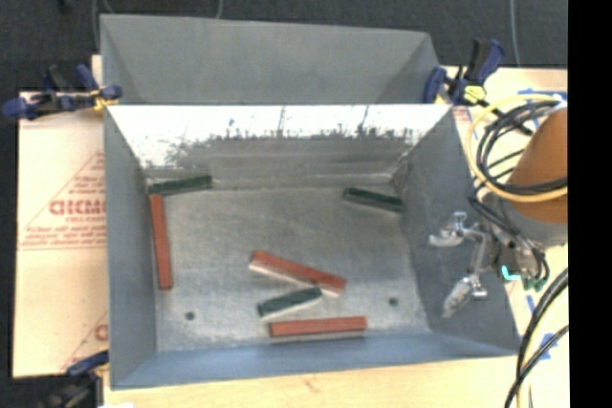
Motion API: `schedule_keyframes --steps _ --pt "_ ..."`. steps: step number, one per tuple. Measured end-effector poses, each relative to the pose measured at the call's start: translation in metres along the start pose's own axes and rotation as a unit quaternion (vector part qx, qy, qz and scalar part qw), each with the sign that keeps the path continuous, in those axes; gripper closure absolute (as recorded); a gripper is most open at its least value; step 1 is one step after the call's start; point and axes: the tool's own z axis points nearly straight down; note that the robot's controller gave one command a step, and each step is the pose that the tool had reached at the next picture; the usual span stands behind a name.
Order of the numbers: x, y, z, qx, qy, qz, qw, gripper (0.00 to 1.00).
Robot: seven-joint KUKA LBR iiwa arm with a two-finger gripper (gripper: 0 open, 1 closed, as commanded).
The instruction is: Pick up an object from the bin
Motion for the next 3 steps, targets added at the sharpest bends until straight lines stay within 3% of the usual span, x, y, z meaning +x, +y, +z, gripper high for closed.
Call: schedule_keyframes --steps 1,2,3 --pt "-0.002 0.001 -0.003 0.001 -0.0031 -0.002 1.0000 0.00" --pt "-0.029 0.063 0.034 0.001 -0.0042 -0.030 0.9995 0.00" --pt "-0.016 0.085 0.078 -0.002 -0.0053 -0.012 0.9999 0.00"
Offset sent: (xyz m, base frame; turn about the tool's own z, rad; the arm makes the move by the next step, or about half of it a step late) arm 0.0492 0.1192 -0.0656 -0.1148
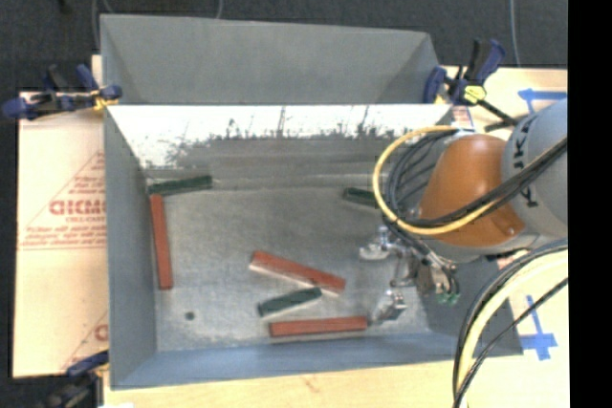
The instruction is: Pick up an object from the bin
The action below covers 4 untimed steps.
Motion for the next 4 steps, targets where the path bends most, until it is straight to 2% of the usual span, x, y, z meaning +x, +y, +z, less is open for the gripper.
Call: schedule_keyframes --steps 1,2,3,4 --pt "-0.015 0.010 0.011 0.004 0.0038 -0.014 0.9999 0.00" --pt "0.013 0.073 -0.001 0.001 0.0029 0.001 1.0000 1.00" --pt "0.013 0.073 -0.001 0.001 0.0029 0.000 1.0000 1.00" --pt "-0.008 0.111 -0.112 0.002 0.0020 0.004 1.0000 1.00"
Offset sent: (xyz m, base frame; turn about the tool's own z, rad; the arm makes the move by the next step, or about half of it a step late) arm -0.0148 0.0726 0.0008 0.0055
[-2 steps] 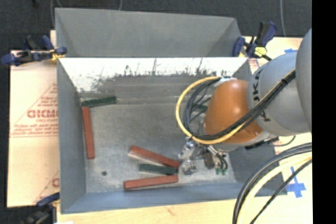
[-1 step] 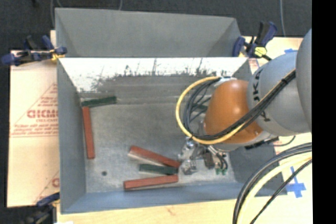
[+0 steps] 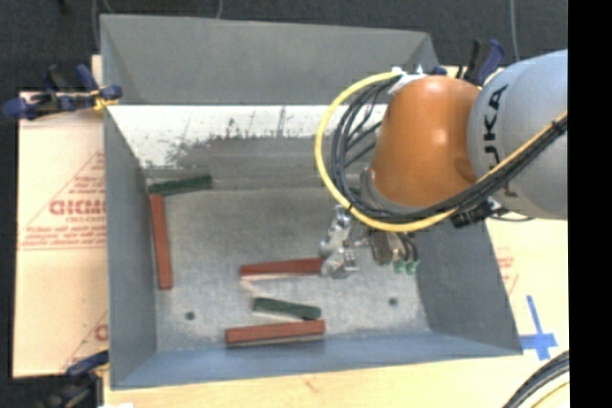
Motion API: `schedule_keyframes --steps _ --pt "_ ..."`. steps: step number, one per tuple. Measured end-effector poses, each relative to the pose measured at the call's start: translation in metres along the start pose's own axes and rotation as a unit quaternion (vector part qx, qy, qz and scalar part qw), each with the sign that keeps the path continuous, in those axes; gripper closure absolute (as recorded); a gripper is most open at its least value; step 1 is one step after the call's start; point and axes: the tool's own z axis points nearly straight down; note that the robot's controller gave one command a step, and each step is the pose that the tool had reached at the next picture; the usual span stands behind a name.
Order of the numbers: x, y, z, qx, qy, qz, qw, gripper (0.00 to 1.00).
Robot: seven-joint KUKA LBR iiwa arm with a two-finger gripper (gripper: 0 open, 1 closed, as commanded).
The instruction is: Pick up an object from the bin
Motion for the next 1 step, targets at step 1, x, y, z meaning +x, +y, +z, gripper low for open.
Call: schedule_keyframes --steps 1 --pt "0.0000 -0.0001 0.0000 0.000 0.0001 -0.001 1.0000 1.00"
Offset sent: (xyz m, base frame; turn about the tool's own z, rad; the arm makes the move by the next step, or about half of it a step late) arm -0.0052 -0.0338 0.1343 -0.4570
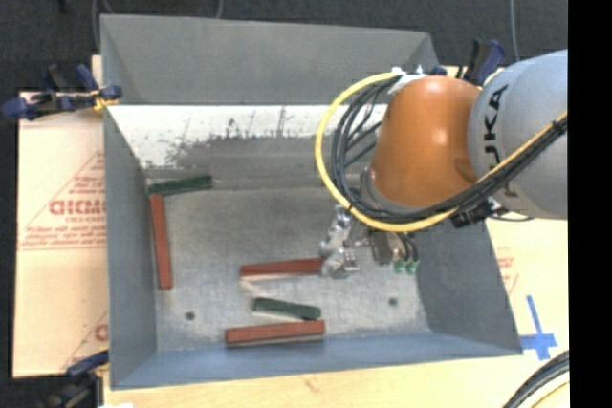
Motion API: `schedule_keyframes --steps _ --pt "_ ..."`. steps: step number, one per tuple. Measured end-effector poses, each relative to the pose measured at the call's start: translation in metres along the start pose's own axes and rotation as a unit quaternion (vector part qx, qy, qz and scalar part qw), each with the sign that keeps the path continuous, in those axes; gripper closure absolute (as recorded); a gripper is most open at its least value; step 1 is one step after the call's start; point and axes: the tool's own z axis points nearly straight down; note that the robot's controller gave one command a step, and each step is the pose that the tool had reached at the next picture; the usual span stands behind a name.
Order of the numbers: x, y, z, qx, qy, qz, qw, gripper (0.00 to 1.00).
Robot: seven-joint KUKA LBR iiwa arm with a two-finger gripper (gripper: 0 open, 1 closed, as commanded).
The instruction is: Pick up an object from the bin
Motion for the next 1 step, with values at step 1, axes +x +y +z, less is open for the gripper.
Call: schedule_keyframes --steps 1 --pt "0.0021 -0.0057 -0.0234 0.000 0.0029 -0.043 0.9991 1.00"
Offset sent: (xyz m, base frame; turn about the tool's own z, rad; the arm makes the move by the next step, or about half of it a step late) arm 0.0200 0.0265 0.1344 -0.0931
